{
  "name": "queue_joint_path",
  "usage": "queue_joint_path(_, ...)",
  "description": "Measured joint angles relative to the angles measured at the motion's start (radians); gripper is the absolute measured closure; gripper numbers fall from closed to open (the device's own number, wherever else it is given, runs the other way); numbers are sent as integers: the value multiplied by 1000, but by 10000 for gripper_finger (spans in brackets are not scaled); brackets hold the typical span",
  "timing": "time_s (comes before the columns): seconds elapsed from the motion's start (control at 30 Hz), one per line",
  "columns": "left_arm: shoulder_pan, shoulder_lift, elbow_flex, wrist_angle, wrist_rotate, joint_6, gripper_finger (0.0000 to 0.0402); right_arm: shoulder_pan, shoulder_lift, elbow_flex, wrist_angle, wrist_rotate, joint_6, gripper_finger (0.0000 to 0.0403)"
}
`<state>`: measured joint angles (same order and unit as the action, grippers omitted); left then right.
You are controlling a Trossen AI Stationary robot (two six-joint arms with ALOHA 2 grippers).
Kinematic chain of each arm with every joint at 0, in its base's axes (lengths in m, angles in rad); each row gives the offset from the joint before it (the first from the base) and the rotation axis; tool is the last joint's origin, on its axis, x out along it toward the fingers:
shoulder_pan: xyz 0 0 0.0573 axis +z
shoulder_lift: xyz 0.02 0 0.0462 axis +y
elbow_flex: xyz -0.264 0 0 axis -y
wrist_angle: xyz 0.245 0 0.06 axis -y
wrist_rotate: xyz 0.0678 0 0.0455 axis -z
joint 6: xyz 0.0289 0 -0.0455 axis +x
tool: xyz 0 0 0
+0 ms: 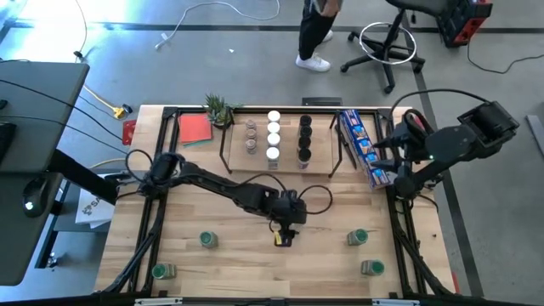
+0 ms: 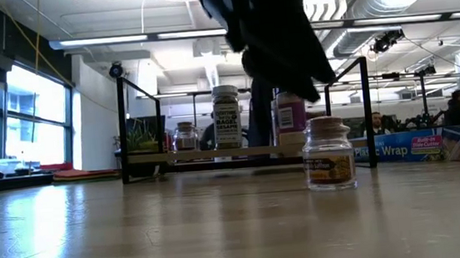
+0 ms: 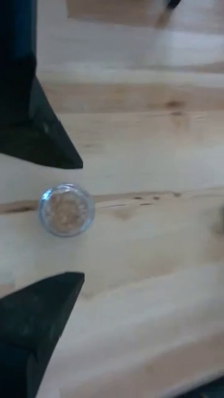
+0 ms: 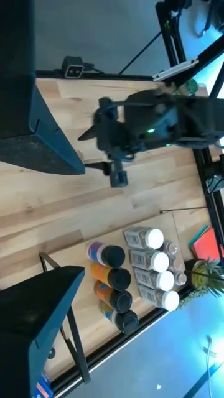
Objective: Shelf spices
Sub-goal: Put the brown seasoning bottle on the shelf aligned with the other brown seasoning bottles
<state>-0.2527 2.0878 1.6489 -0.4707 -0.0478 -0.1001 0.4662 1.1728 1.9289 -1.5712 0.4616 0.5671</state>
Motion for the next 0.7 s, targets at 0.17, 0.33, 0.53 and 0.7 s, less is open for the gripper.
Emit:
queue_joint_path(0.17, -6, 45, 0, 9, -5, 17, 90, 0, -16, 0, 0, -8, 20, 155)
queue_joint_path(0.33, -23, 92, 0, 31, -62, 59, 87, 0, -25, 0, 0, -8, 35, 155)
queue_joint_path(0.53, -25, 116, 0, 60, -115, -10, 90, 0, -26, 0, 0, -18, 38, 155)
queue_joint_path(0.7, -24, 117, 0, 73, -118, -64, 123, 0, -26, 0, 0, -20, 37, 155)
